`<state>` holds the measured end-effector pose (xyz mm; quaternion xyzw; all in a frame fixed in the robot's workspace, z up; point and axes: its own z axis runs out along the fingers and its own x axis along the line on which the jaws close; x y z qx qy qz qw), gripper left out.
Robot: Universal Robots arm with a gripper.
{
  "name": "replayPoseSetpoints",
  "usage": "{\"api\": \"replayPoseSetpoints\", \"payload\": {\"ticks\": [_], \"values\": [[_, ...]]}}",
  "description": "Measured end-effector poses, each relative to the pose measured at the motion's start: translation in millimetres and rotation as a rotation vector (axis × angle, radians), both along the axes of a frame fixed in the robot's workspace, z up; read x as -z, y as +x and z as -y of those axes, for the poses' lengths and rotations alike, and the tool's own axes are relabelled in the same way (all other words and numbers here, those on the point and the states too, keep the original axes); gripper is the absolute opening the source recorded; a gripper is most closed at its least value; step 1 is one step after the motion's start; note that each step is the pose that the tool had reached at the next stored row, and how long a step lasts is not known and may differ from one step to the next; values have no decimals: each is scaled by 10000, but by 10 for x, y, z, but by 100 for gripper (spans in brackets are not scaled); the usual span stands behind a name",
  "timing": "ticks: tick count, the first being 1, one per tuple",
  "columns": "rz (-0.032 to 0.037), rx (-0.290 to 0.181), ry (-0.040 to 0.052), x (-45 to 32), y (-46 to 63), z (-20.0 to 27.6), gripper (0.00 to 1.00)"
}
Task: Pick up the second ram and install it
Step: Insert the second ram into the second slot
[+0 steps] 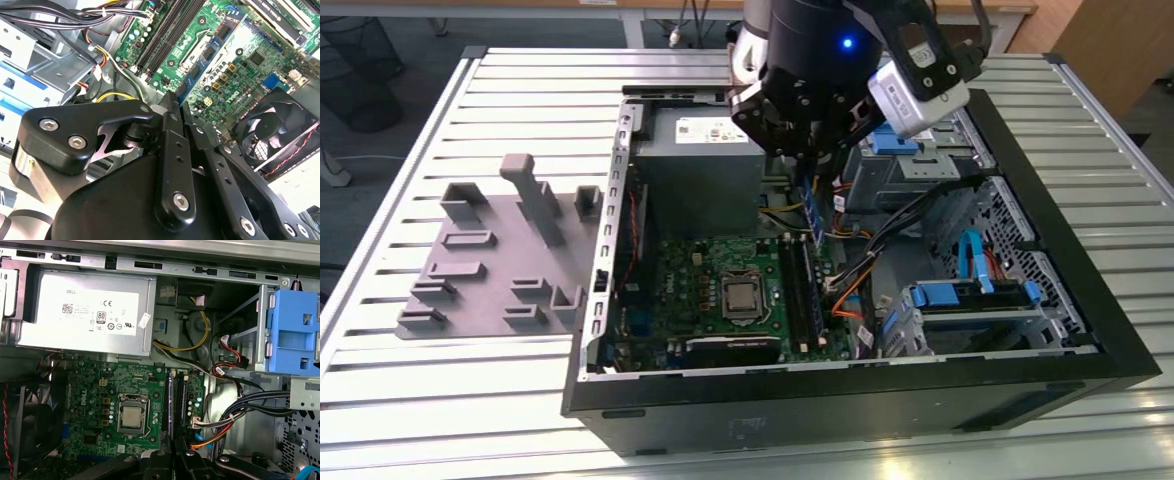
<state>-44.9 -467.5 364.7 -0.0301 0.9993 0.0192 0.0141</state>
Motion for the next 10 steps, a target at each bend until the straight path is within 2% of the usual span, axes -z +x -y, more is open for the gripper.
{"api": "replayPoseSetpoints", "payload": {"ticks": [10], "values": [[-9, 6, -3, 39, 1, 2, 14]]}}
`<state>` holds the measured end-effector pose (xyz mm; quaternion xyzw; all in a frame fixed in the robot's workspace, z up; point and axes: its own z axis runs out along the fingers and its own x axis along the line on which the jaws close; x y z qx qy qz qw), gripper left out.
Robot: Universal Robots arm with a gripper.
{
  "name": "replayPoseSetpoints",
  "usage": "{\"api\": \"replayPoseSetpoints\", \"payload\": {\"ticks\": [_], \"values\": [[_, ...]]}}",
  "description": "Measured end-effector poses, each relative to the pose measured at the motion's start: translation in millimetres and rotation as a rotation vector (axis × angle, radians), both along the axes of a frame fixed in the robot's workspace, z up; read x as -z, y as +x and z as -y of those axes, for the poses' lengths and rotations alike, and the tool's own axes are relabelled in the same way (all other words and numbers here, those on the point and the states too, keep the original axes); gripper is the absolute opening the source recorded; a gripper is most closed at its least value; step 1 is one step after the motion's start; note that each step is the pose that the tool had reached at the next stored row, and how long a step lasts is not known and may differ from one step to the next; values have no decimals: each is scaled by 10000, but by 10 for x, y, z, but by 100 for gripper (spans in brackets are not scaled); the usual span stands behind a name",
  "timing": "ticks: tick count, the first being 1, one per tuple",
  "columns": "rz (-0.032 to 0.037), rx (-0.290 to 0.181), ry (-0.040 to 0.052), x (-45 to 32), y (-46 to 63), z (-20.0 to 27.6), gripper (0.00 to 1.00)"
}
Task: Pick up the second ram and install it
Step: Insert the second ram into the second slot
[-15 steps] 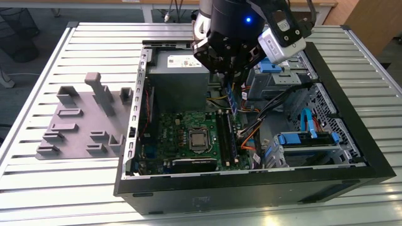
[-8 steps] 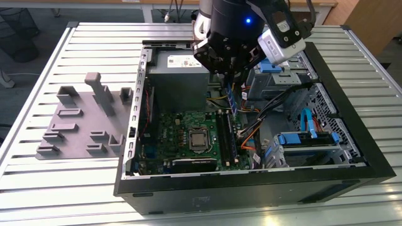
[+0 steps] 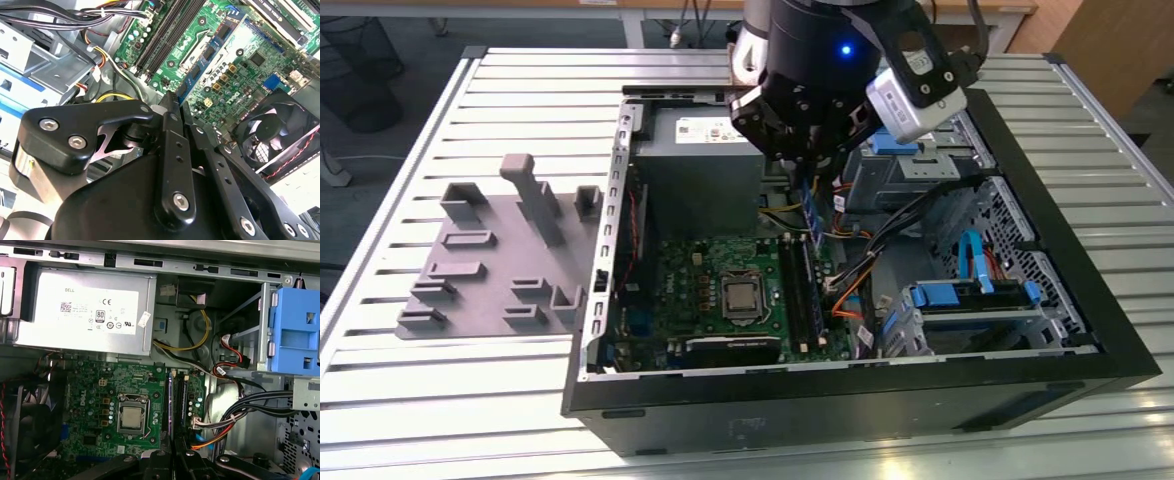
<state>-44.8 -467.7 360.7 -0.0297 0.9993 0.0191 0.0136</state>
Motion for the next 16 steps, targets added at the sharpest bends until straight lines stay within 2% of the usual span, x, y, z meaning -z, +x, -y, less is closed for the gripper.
{"api": "replayPoseSetpoints", "payload": {"ticks": [4, 10, 16], "values": [[-67, 78, -30, 17, 25, -1, 14], [-67, 99, -34, 24, 26, -1, 14], [-70, 129, -35, 90, 27, -1, 14]]}}
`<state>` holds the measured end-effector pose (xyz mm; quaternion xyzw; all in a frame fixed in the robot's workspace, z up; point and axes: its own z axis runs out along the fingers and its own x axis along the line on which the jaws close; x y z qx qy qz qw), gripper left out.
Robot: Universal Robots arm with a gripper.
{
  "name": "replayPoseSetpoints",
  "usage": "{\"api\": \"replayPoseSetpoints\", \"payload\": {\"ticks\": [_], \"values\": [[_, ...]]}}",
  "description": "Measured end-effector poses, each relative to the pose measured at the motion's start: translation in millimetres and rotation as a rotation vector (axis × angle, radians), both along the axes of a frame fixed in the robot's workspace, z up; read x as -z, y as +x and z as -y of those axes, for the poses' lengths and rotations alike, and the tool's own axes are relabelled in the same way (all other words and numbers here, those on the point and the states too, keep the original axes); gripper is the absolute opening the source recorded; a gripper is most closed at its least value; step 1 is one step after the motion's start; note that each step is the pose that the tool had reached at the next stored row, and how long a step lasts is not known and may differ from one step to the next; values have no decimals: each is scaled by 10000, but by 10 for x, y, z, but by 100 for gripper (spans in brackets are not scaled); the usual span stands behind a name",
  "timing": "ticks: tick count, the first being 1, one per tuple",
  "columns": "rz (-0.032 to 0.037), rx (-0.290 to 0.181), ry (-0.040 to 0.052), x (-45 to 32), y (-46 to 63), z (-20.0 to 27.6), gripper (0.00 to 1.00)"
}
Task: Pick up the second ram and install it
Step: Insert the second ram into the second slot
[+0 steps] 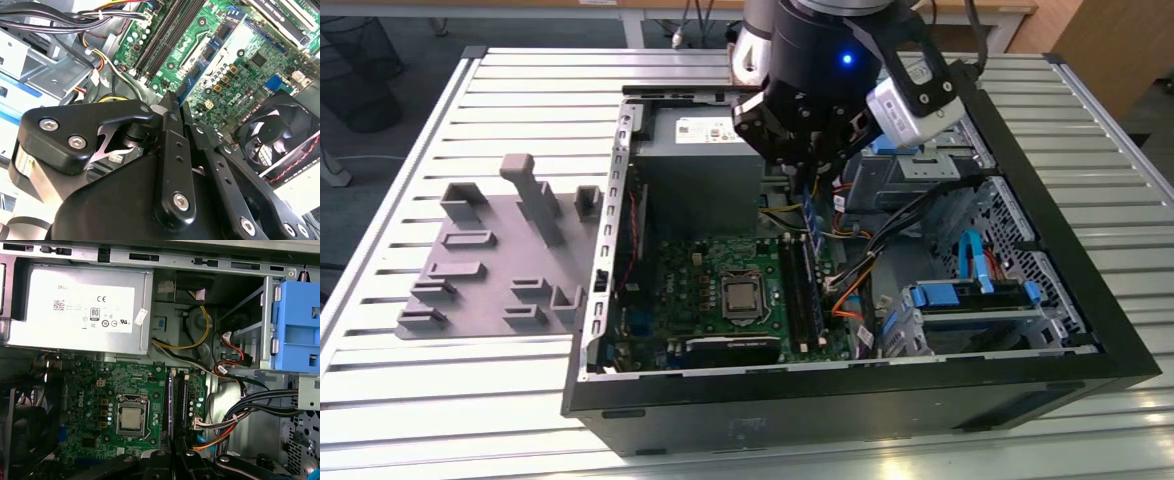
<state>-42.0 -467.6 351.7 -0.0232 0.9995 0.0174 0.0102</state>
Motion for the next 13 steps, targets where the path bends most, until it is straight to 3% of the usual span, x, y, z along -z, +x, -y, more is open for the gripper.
{"api": "replayPoseSetpoints", "payload": {"ticks": [1, 4, 13], "values": [[-40, 69, 1, 95, 44, 0, 14], [-75, 85, -1, 116, 51, 0, 14], [-79, 89, 2, 139, 52, 0, 14]]}}
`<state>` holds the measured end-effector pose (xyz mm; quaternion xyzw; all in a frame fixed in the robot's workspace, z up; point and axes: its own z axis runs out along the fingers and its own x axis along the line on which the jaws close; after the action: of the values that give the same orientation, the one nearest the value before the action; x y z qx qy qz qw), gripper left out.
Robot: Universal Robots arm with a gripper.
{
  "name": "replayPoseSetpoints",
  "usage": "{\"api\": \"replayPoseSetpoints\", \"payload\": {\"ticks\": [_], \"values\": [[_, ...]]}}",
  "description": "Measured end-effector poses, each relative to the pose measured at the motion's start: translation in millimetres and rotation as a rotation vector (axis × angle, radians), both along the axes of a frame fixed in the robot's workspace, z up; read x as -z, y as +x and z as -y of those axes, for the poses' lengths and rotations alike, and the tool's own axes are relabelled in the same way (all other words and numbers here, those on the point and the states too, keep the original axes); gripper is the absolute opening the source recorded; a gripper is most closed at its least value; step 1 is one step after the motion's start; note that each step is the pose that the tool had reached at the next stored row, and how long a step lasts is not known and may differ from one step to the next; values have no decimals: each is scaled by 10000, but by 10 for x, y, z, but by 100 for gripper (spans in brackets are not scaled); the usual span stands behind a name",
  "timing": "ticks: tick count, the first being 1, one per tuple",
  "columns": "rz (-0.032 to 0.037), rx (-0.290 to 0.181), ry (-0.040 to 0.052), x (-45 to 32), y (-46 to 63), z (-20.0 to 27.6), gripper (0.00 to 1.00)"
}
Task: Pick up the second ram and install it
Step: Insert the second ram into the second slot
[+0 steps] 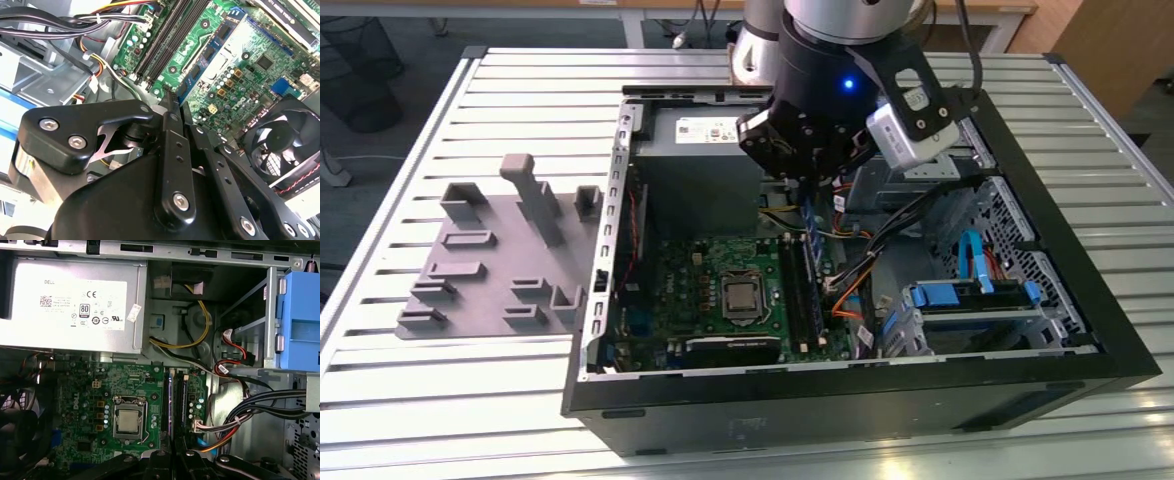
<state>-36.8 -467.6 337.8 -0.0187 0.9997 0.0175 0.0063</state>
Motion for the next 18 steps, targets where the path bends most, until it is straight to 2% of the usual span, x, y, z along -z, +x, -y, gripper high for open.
{"api": "replayPoseSetpoints", "payload": {"ticks": [18], "values": [[-168, 94, 0, 145, 36, 6, 14]]}}
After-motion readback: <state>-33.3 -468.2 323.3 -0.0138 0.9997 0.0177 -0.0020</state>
